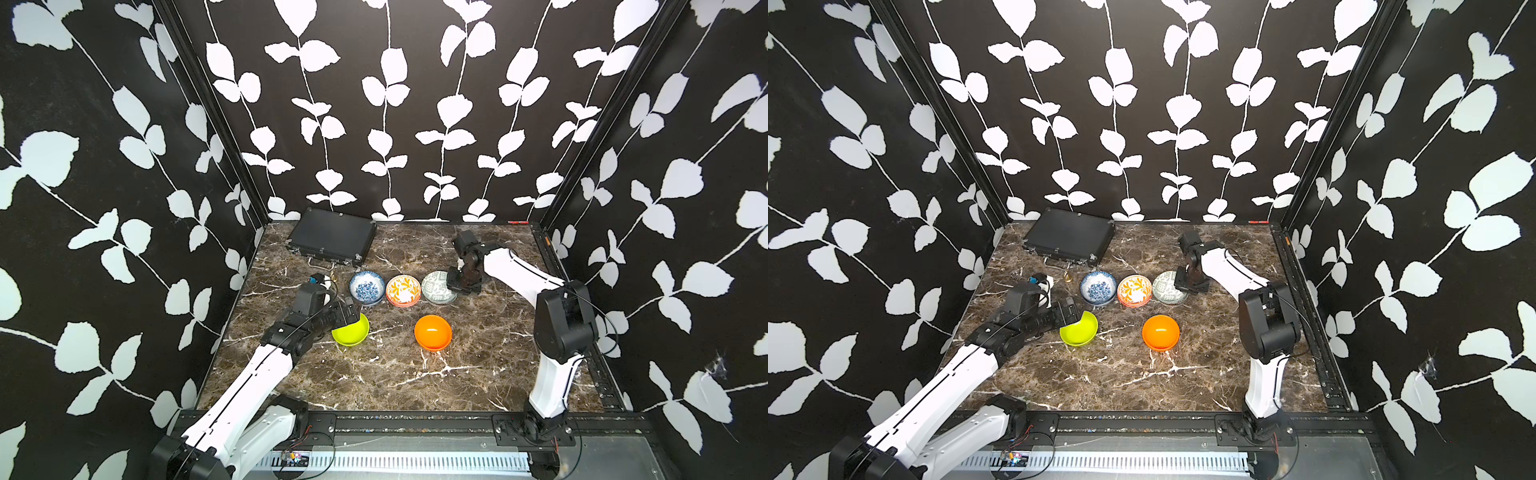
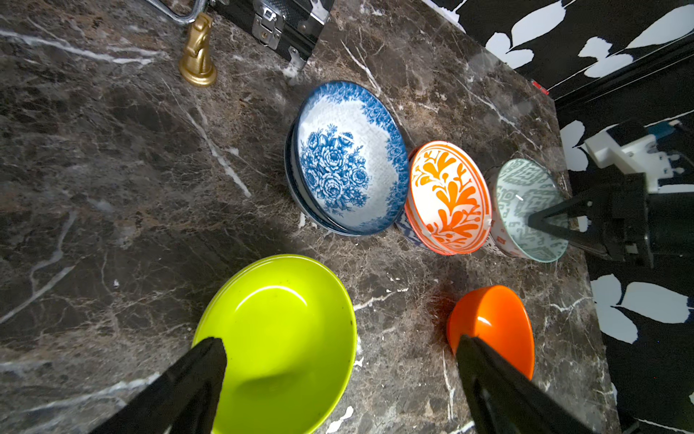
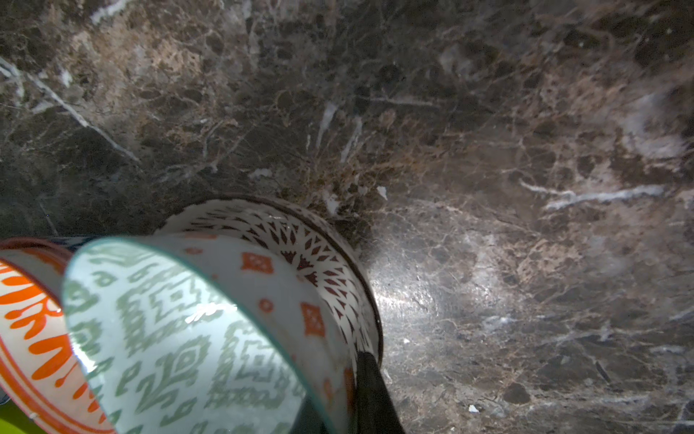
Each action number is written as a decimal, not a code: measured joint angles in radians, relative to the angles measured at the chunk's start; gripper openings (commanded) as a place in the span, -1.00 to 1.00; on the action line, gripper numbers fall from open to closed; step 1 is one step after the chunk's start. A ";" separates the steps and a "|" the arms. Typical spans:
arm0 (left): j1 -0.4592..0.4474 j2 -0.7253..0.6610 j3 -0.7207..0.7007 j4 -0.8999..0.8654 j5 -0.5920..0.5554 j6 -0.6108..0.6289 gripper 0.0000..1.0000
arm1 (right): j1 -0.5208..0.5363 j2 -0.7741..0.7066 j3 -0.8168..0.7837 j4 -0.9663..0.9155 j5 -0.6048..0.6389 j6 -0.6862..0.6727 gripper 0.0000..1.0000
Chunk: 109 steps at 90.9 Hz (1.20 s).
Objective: Stack the bowls
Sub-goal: Place the bowl on the bowl.
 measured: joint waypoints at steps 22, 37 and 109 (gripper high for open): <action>0.005 0.000 -0.002 0.000 0.006 -0.002 0.97 | 0.003 0.001 0.001 -0.004 -0.002 0.001 -0.49; 0.005 -0.005 -0.005 0.001 0.007 -0.002 0.97 | 0.005 0.000 0.001 -0.006 -0.001 0.001 -0.47; 0.016 -0.017 -0.019 0.003 0.017 -0.009 0.97 | 0.002 -0.051 -0.025 -0.009 0.022 0.017 -0.95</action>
